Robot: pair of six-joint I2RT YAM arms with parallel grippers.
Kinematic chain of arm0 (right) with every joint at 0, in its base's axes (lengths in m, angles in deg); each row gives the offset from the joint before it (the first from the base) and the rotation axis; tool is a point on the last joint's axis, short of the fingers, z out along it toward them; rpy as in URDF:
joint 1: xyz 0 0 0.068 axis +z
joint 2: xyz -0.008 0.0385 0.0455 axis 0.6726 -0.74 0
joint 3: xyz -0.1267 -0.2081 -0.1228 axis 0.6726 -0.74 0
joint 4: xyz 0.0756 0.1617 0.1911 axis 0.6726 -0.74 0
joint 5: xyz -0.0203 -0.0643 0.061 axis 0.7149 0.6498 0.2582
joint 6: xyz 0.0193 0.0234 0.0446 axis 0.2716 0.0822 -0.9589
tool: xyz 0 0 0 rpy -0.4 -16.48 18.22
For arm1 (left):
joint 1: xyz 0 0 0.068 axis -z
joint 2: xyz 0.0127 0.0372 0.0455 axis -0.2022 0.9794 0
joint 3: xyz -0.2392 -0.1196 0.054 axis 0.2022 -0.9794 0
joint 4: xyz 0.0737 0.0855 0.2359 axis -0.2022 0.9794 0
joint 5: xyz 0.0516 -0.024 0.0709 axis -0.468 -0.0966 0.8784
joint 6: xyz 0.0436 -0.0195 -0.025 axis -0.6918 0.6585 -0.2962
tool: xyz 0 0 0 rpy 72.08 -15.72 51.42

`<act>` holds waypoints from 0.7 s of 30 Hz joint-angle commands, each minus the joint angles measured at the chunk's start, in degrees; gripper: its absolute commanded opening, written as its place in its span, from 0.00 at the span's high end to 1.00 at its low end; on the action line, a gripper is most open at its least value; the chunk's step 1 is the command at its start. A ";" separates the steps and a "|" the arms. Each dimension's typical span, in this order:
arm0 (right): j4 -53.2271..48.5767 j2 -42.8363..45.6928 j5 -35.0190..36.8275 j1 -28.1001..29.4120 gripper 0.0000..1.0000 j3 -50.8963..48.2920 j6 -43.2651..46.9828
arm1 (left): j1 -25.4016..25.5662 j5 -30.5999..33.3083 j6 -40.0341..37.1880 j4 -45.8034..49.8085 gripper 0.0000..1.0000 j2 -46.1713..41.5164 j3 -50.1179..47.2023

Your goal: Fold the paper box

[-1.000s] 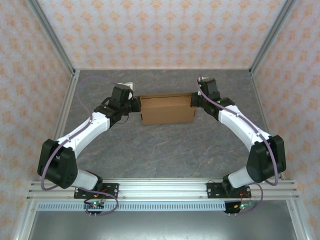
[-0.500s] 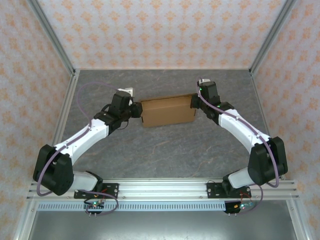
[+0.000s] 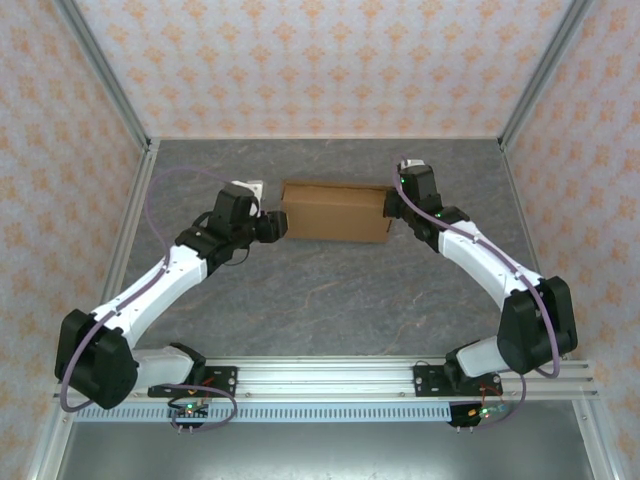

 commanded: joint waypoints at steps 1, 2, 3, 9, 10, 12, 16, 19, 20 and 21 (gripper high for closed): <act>-3.37 0.35 1.58 0.44 1.00 -1.85 -1.06 | 0.09 -2.47 -2.52 2.69 0.41 -1.76 -0.92; -3.43 0.31 1.63 0.42 1.00 -1.72 -1.03 | 0.05 -3.18 -2.88 2.90 0.40 -1.94 -0.89; -3.51 0.40 1.55 0.54 1.00 -1.65 -1.11 | 0.09 -3.89 -3.36 3.23 0.39 -2.18 -0.61; -3.70 0.31 1.54 0.67 1.00 -1.24 -0.07 | -0.64 -0.50 -1.71 3.80 0.37 -3.84 4.09; -3.77 0.39 1.54 0.64 1.00 -1.15 0.12 | -1.07 -0.07 -1.02 3.56 0.37 -3.56 5.19; -3.94 0.26 1.66 0.63 1.00 -1.06 0.72 | -2.34 0.95 0.79 3.37 0.36 -1.88 7.96; -4.29 0.34 1.66 0.56 1.00 -0.97 1.19 | -5.25 -0.08 2.75 4.33 0.34 4.42 14.15; -4.09 0.50 1.68 0.59 1.00 -1.06 1.24 | -6.19 -1.54 3.90 6.30 0.33 10.38 19.87; -3.97 0.65 1.63 0.62 1.00 -1.08 1.19 | -6.30 -1.79 4.12 6.96 0.32 12.48 21.75; -3.80 0.72 1.63 0.67 1.00 -1.28 1.10 | -6.36 -2.01 4.29 7.11 0.32 14.11 23.25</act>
